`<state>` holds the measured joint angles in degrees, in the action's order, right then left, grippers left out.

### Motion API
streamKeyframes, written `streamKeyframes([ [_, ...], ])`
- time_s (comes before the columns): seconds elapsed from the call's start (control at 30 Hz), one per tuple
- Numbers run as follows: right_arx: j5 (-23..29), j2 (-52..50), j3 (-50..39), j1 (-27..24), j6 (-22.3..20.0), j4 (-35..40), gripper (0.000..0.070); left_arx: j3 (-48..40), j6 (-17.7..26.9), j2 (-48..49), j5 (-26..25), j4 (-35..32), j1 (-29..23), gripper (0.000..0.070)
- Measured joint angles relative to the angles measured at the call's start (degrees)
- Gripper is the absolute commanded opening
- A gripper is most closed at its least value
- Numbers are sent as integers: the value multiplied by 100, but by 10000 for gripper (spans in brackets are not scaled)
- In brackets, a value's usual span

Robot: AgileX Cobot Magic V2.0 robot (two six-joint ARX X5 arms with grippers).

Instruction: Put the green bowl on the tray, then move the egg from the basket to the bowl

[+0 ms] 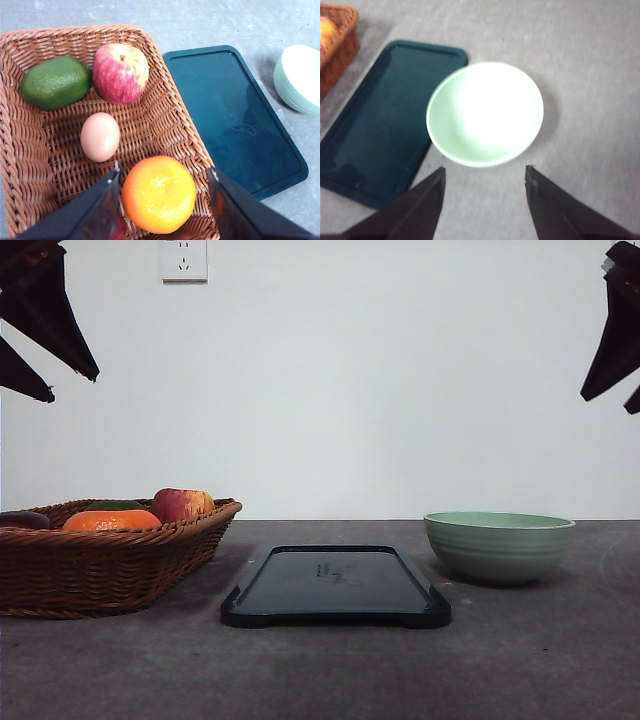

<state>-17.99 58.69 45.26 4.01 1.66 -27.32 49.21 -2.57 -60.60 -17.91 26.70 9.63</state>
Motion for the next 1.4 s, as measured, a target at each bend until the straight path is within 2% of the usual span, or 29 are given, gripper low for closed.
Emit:
streamKeyframes([
  [0.27, 176, 1087, 1294, -39, 180, -1463, 318, 0, 0, 0, 1, -157, 0, 350],
  [0.4, 174, 1778, 1833, -39, 180, -1866, 317, 0, 0, 0, 0, -199, 0, 350],
  [0.7, 202, 3046, 2302, -39, 178, -1496, 300, 0, 0, 0, 0, -208, 0, 350],
  [0.9, 476, 3654, 2454, -44, 178, -1104, 297, 0, 0, 0, 0, -214, 0, 350],
  [1.0, 474, 3971, 2537, -44, 178, -1058, 214, 0, 0, 0, 0, -233, 0, 350],
  [1.1, 476, 4199, 2618, -44, 178, -947, 18, 0, 0, 0, 2, -247, 0, 350],
  [1.27, 491, 4272, 2753, -44, 178, -996, 0, 0, 0, 0, 0, -251, 0, 350],
  [1.4, 727, 4272, 3168, -44, 166, -1559, 0, 0, 0, 0, 0, -251, 0, 350],
])
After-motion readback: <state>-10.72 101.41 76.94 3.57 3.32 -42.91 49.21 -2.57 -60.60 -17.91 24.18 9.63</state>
